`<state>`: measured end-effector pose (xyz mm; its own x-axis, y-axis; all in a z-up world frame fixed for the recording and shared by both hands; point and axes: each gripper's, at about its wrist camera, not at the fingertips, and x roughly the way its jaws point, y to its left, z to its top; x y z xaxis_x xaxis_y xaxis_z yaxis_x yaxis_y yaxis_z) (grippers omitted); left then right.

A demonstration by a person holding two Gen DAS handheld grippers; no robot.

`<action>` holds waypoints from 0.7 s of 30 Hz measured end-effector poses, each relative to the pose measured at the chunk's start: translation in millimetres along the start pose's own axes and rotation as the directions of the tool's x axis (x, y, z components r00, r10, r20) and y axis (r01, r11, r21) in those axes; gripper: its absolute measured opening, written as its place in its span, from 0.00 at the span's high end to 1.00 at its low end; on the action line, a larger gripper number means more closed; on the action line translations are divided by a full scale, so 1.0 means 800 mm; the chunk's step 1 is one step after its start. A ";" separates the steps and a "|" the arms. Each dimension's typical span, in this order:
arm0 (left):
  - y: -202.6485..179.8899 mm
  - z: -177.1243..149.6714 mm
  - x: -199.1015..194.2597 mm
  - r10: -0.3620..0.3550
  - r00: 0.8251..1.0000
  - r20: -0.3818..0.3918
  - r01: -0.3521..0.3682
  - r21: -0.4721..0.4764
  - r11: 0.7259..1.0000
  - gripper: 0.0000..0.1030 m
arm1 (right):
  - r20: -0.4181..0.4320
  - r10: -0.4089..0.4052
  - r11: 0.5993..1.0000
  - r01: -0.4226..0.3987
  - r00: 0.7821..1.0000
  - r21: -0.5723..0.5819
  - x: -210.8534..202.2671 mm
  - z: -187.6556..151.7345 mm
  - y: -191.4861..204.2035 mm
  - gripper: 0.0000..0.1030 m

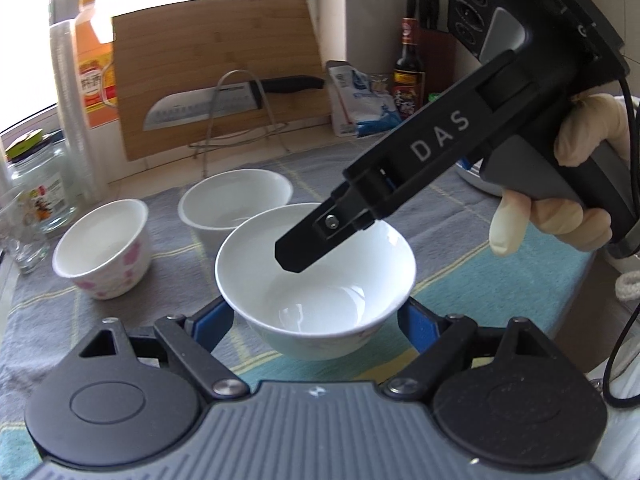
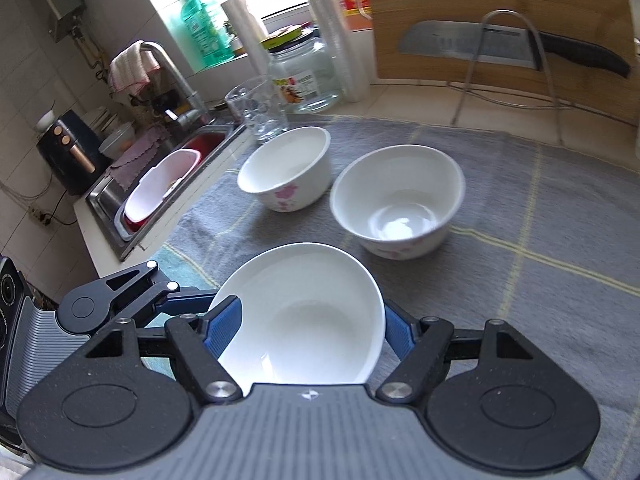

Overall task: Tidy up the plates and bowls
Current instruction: 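Lift the white bowl with the right tool and carry it toward the other bowls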

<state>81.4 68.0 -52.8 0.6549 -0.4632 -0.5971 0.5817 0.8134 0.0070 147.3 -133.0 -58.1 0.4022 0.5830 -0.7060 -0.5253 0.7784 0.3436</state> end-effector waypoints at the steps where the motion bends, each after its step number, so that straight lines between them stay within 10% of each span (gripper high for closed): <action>1: -0.003 0.002 0.003 -0.007 1.000 0.000 0.007 0.004 1.000 0.14 | 0.001 -0.006 1.000 0.006 1.000 0.005 -0.003 -0.002 -0.004 0.22; 21: -0.041 0.016 0.041 -0.138 0.989 -0.058 0.140 0.033 0.990 0.14 | -0.014 -0.071 0.994 0.072 0.997 0.080 -0.039 -0.035 -0.051 0.22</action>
<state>90.0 21.3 -62.5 0.5394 -0.5498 -0.6378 0.6830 0.7286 -0.0505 135.4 -189.2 -67.0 0.4281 0.5229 -0.7371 -0.4336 0.8345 0.3401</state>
